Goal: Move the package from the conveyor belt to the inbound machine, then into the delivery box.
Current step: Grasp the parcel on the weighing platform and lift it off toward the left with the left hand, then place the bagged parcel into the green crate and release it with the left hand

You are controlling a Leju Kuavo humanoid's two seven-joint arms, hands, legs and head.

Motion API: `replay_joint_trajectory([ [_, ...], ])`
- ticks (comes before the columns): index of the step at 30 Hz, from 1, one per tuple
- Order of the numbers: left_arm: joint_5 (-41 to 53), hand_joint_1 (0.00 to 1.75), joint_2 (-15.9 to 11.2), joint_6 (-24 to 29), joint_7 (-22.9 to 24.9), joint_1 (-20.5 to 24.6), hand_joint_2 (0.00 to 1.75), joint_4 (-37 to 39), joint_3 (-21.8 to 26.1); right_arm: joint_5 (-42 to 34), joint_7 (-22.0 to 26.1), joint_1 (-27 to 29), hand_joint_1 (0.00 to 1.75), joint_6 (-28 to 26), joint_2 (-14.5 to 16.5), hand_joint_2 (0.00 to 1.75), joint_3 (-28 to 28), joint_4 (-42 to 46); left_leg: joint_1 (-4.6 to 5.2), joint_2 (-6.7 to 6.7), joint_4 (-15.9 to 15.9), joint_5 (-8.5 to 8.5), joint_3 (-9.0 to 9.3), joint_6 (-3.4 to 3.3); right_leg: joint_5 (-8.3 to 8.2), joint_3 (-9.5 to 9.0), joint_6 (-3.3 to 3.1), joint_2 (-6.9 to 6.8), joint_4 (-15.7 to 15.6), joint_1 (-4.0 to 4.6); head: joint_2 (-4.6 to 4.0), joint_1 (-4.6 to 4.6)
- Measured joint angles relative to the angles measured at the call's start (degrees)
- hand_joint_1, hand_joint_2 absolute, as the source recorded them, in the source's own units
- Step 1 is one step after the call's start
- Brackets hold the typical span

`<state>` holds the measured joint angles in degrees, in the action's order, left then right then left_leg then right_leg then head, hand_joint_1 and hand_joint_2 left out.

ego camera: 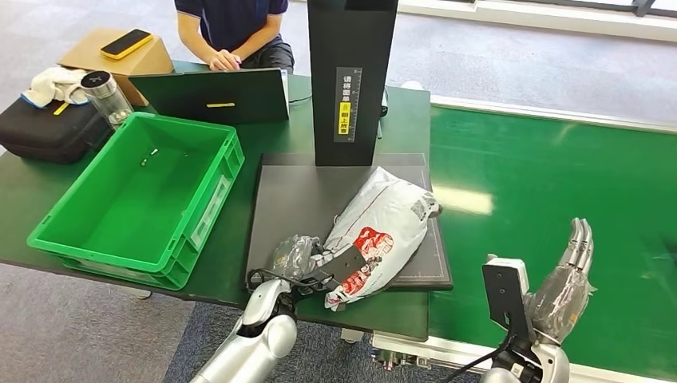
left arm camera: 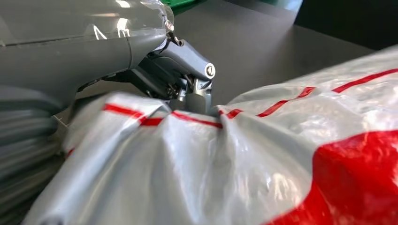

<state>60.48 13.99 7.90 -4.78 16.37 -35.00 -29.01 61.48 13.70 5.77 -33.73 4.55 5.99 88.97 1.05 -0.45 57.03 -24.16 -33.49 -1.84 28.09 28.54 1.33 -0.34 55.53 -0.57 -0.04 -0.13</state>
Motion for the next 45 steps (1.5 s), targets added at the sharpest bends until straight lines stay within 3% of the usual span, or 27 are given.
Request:
replay_joint_trajectory([
  [6,-0.7,1.75,-0.1,3.0,-0.8,-0.7,1.75,-1.1,2.0,0.0,0.1,0.5,0.0,0.3,0.3,1.75,0.6,0.8,0.0,0.01,0.0,-0.05,-0.03,0.08,0.05,0.06,-0.06,0.03,0.0,0.01,0.01,0.0],
  [10,0.4,1.75,-0.7,7.8,-1.2,-1.8,1.75,-3.5,4.1,-0.3,0.6,1.0,0.0,1.0,0.6,1.75,1.0,1.5,-0.02,0.05,0.0,-0.05,-0.22,0.09,0.06,0.27,-0.08,0.07,0.0,0.03,0.0,0.0],
  [18,5.2,1.75,-5.2,21.3,-1.7,-3.0,1.75,-17.5,11.7,-1.5,1.2,0.6,0.0,1.8,0.7,1.75,1.5,1.9,-0.05,0.07,0.0,-0.05,-0.45,0.12,0.08,0.44,-0.12,0.1,0.1,0.06,0.0,-0.01],
  [25,4.7,1.75,-7.8,27.9,-3.6,-4.1,1.75,-27.3,18.4,-1.9,1.2,0.4,0.0,1.7,0.7,1.75,1.5,1.9,-0.06,0.06,0.0,-0.1,-0.51,0.16,0.17,0.48,-0.22,0.09,0.1,0.06,0.0,0.0],
  [38,4.9,1.75,-9.2,31.7,-3.4,-4.8,1.75,-33.2,25.0,-2.4,1.7,0.8,0.0,1.0,0.7,1.75,1.8,1.9,-0.05,0.06,0.0,-0.12,-0.5,0.15,0.17,0.54,-0.21,0.09,0.1,0.06,0.0,0.0],
  [45,13.0,1.75,-9.8,29.8,7.4,-2.6,1.75,-29.0,30.5,-1.6,1.7,1.0,0.0,1.3,0.9,1.75,1.8,2.1,-0.06,0.06,0.0,-0.13,-0.5,0.17,0.18,0.55,-0.22,0.1,0.1,0.07,0.02,-0.01],
])
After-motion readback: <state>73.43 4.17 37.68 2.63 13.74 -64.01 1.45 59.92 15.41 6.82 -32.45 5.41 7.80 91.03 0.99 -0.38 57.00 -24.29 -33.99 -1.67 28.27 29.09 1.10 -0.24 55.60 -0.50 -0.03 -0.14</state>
